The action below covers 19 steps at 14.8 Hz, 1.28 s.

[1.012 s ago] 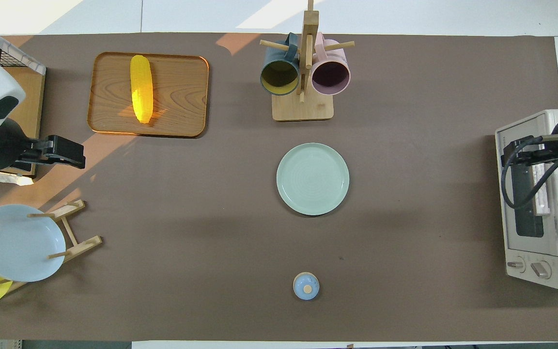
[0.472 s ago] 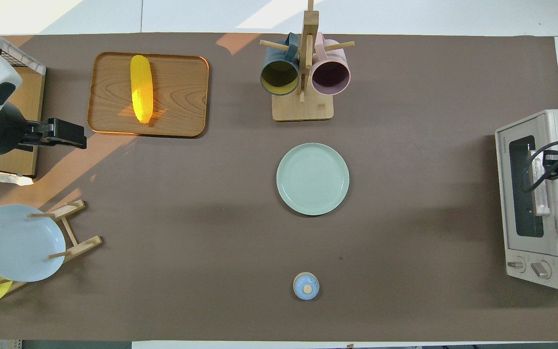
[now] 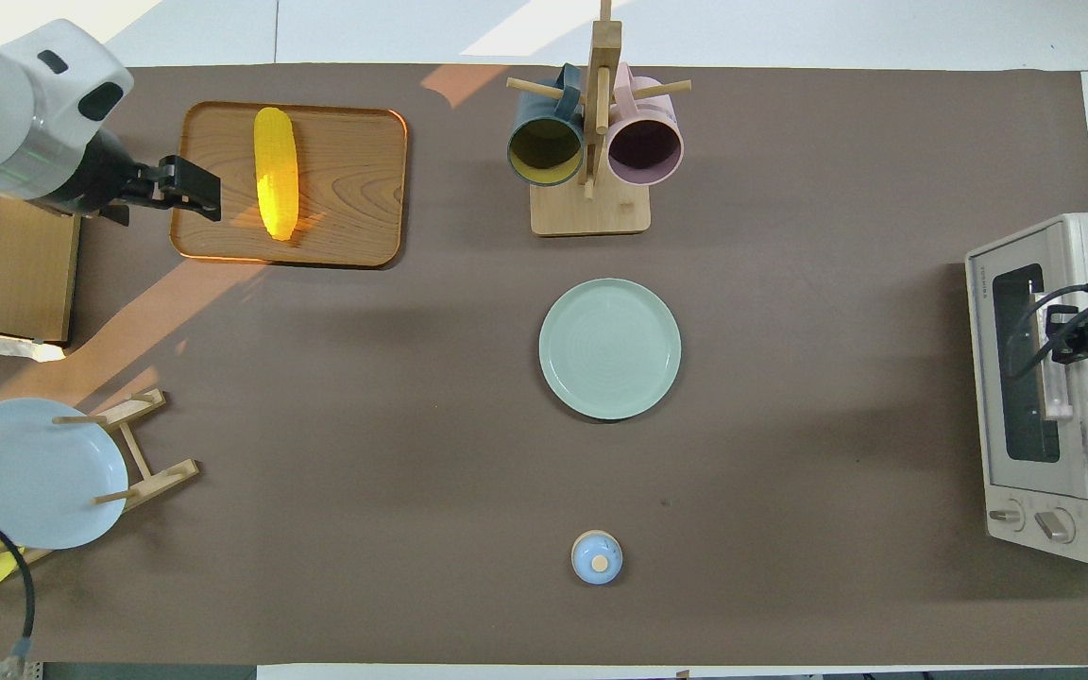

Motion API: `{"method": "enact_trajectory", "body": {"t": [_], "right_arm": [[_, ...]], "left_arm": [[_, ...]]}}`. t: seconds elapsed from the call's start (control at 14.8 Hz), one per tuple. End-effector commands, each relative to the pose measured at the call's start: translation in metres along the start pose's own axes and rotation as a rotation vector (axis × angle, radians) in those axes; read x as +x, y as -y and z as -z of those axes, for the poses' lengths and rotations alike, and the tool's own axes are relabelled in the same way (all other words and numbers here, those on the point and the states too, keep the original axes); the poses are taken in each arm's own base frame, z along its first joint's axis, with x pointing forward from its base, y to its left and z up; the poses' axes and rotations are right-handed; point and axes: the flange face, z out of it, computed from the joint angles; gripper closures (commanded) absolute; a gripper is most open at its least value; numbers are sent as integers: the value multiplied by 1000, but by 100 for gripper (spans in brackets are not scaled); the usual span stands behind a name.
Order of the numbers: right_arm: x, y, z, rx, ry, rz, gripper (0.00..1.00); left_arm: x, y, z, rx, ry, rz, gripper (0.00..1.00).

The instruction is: Put corn in oven

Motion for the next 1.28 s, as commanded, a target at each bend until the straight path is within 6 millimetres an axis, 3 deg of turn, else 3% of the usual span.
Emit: {"method": "enact_trajectory", "body": {"t": [0.0, 0.13, 0.27, 0.47, 0.74, 0.88, 1.21], "right_arm": [[-2, -10, -9, -10, 4, -16, 100], [-4, -8, -17, -10, 11, -10, 100], [-6, -6, -31, -7, 4, -5, 100], [-7, 0, -34, -4, 6, 0, 100], [-10, 27, -45, 16, 10, 20, 100], [-11, 45, -54, 27, 9, 15, 100], [-11, 95, -85, 74, 18, -6, 100]], "left_arm": [[56, -7, -47, 12, -26, -19, 0], [82, -4, -103, 8, -37, -28, 0], [105, 5, -145, 25, -63, -29, 0], [123, 16, -155, 68, -135, -107, 0], [118, 16, -210, 58, -103, -109, 0], [116, 24, -211, 58, -86, -102, 0], [113, 21, -213, 51, -61, -105, 0]]}}
